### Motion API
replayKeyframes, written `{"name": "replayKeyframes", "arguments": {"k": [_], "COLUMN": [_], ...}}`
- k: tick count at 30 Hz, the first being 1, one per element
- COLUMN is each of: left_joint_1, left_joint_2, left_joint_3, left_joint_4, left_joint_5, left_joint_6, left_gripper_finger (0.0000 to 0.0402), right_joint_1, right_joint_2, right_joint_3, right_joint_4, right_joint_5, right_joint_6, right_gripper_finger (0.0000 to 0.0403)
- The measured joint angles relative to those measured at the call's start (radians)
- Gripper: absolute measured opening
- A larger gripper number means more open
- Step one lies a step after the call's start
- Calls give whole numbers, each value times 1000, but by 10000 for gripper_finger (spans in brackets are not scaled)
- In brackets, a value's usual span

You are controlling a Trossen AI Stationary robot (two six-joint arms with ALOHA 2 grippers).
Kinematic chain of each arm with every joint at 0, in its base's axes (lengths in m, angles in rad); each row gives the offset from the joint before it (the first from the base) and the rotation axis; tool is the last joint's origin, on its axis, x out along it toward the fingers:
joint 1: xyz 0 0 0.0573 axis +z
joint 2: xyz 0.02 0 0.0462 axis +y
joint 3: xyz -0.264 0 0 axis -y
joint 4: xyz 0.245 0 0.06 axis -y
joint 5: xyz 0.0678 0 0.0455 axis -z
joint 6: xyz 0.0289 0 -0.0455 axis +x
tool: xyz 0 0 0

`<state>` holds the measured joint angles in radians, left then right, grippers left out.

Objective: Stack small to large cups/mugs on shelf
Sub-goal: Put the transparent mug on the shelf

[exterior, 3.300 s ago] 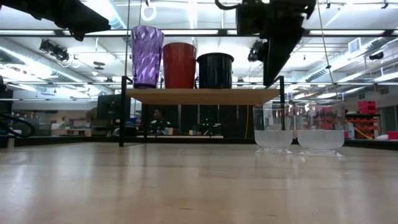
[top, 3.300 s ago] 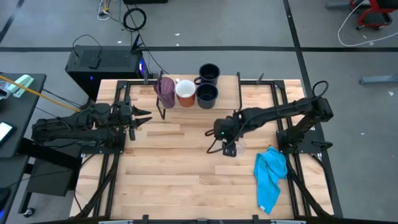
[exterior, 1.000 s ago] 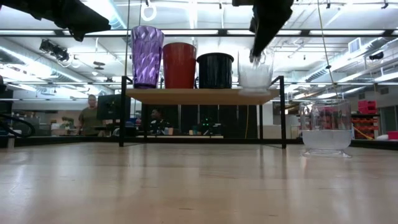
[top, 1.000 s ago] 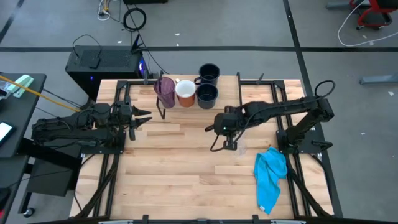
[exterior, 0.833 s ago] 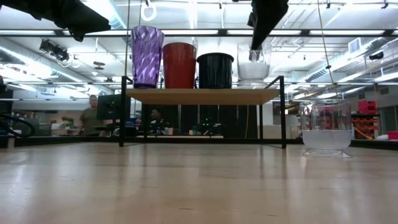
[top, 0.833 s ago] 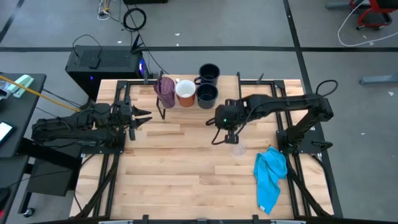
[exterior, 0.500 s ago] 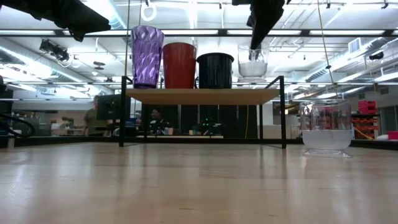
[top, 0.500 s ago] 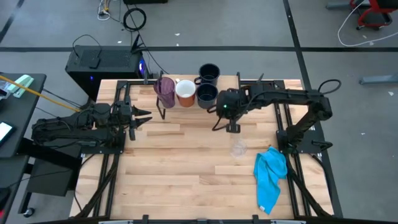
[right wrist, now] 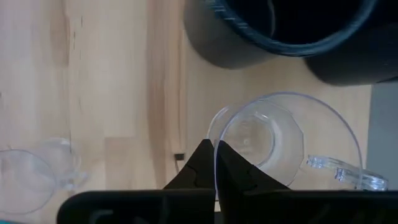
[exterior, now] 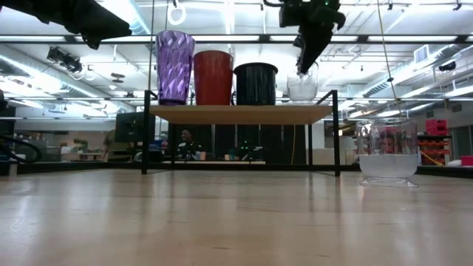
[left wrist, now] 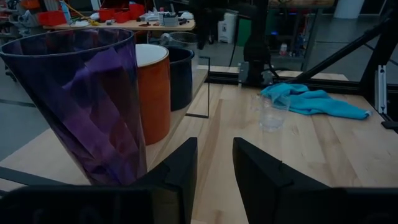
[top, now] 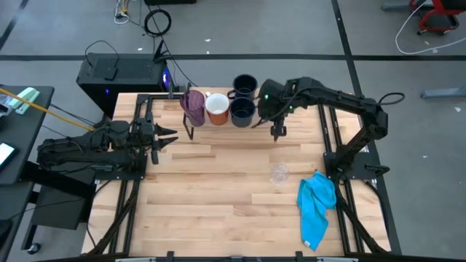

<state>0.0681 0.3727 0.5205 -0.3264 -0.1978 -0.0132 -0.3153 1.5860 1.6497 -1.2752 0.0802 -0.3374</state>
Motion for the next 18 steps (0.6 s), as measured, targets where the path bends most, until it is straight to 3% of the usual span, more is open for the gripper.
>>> {"name": "replayKeyframes", "arguments": {"k": [13,18], "left_joint_1": [0,0], "left_joint_2": [0,0], "left_joint_3": [0,0], "left_joint_4": [5,14], "left_joint_5": [0,0], "left_joint_6": [23,26], "left_gripper_finger": [110,110], "right_joint_1": [-224,-259], "right_joint_2": [0,0], "right_joint_3": [0,0], "right_joint_4": [48,80], "right_joint_5": [-199,-212], "right_joint_6": [-177,-235], "right_gripper_finger": [2,2]}}
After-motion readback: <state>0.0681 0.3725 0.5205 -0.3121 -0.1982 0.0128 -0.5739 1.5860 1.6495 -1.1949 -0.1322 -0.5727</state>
